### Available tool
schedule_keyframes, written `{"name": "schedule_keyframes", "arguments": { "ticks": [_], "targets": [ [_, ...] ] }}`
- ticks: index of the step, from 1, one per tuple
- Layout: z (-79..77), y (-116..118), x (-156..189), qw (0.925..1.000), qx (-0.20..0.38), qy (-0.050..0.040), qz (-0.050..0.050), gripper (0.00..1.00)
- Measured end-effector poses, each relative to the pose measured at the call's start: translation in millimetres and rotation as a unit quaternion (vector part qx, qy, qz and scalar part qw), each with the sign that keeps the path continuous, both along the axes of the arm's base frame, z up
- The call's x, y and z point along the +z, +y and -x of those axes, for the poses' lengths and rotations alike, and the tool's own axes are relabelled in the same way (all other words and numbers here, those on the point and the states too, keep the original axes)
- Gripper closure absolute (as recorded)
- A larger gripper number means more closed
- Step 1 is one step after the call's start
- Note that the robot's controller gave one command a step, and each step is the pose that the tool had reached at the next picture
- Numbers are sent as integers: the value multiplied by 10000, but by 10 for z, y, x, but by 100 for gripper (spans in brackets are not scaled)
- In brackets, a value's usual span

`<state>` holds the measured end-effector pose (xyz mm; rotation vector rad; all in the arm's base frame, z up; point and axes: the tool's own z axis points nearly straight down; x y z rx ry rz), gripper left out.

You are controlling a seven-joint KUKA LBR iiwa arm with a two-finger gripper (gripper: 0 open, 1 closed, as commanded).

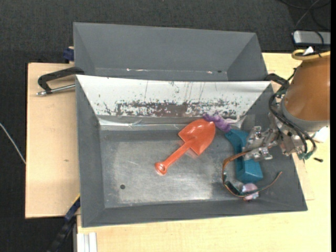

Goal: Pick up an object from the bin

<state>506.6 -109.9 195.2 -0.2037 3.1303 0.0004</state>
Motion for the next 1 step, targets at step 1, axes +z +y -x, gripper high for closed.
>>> {"name": "schedule_keyframes", "arguments": {
  "ticks": [1],
  "targets": [
    [0,0,0,10000,0,1,0,100]
  ]
}}
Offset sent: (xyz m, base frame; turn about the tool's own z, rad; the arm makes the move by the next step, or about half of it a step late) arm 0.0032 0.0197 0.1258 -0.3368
